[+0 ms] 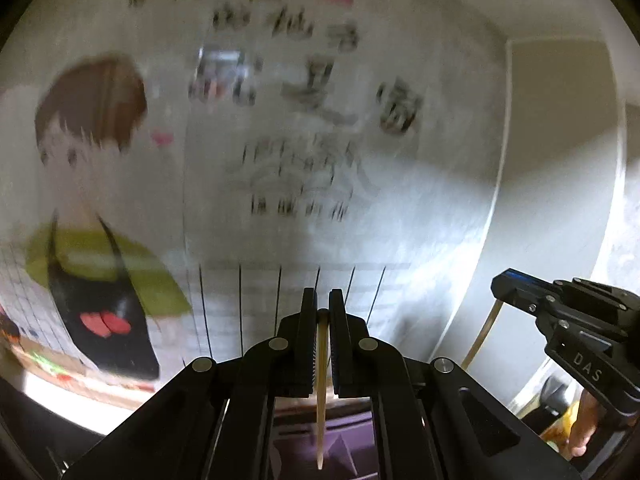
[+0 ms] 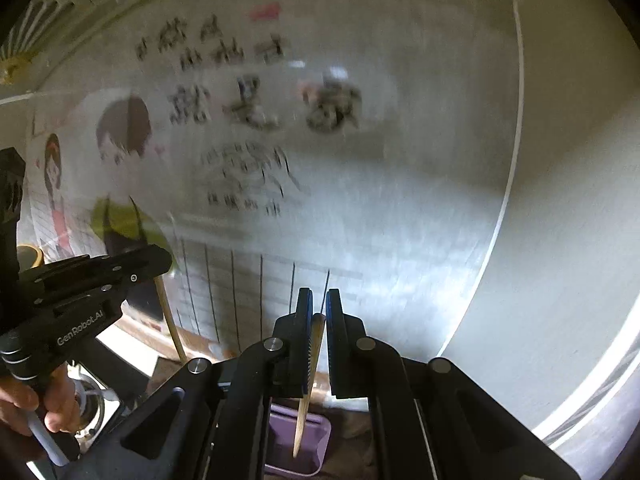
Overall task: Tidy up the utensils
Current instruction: 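Lift the chopsticks and carry both tools over the purple utensil holder, then open both grippers to drop the chopsticks into the purple holder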
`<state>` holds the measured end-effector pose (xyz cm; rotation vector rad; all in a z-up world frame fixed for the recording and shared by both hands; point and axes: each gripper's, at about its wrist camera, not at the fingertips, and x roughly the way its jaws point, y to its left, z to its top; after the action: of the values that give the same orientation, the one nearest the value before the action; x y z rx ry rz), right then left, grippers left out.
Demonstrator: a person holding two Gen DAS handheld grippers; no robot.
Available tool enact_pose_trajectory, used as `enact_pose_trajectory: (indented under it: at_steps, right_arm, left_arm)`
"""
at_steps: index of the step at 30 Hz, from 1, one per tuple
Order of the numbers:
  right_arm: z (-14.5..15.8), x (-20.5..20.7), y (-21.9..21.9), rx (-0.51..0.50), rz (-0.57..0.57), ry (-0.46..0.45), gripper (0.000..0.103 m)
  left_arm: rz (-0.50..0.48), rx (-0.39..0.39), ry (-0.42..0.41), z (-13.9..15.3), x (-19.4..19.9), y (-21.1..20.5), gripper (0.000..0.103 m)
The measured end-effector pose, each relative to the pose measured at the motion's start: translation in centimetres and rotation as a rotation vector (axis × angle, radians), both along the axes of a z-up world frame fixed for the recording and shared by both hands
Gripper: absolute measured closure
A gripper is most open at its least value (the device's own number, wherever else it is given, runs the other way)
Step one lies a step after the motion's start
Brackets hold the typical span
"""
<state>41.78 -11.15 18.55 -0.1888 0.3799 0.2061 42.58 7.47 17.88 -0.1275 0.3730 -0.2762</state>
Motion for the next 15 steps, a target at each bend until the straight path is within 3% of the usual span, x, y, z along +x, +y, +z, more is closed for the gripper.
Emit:
enact_pose_trajectory:
  at_steps: [10,15]
  right_arm:
    - [-8.8,4.3,-0.6,0.019,-0.003,0.207,0.096]
    - [-9.7,4.4,-0.8,-0.009,-0.029,0.197,0.094]
  left_arm:
    - [-0.022,-0.055,0.263,-9.1,4.6,0.1,0.095]
    - [-0.024,-0.096,0.333,-11.2,4.8,0.2,0.095]
